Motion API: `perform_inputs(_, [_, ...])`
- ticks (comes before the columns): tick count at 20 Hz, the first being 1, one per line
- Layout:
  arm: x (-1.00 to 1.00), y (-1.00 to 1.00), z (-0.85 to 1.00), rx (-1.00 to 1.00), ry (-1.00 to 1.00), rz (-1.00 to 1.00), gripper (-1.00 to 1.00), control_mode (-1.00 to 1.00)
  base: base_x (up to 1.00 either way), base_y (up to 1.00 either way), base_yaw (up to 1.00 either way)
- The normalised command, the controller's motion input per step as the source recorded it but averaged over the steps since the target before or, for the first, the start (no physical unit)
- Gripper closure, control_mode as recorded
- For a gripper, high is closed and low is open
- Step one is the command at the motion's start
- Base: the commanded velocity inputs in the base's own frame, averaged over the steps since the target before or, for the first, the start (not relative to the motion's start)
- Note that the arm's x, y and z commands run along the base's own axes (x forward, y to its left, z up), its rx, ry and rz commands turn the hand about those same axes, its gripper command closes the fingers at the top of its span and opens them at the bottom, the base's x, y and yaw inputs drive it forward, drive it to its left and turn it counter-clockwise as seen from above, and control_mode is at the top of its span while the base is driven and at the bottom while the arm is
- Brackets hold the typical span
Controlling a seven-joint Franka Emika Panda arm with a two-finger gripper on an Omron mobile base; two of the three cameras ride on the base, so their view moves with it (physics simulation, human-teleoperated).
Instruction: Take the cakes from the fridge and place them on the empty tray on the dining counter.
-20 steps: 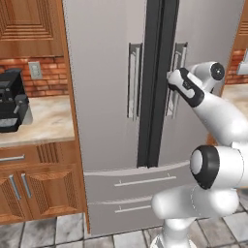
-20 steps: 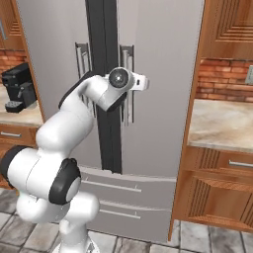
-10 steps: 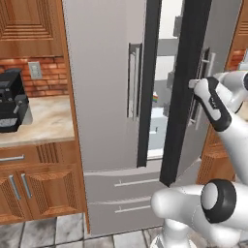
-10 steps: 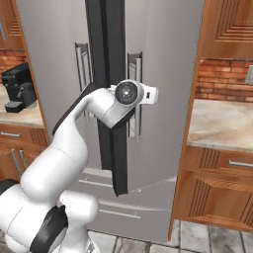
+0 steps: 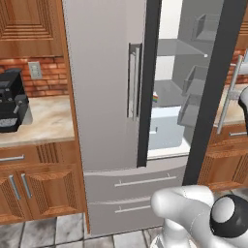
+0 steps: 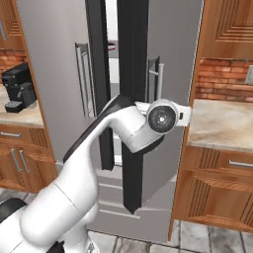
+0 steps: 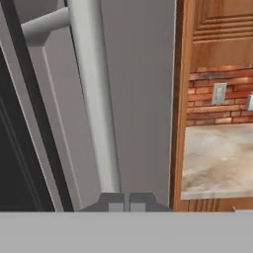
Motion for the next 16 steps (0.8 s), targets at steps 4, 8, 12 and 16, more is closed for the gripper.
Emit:
perform_inputs(4, [-0.68,-0.97,0.0,0.0,0.0,0.0,1.0,-1.0,0.0,0.0,0.0])
perform_inputs(8, [-0.48,-0.68,0.0,0.0,0.0,0.01,1.0,-1.0,0.0,0.0,0.0])
perform_inputs(12, [-0.96,0.42,0.0,-0.07,-0.06,0.03,1.0,-1.0,0.0,0.0,0.0])
perform_inputs(16, [-1.0,1.0,0.0,-0.27,-0.2,0.0,1.0,-1.0,0.0,0.0,0.0])
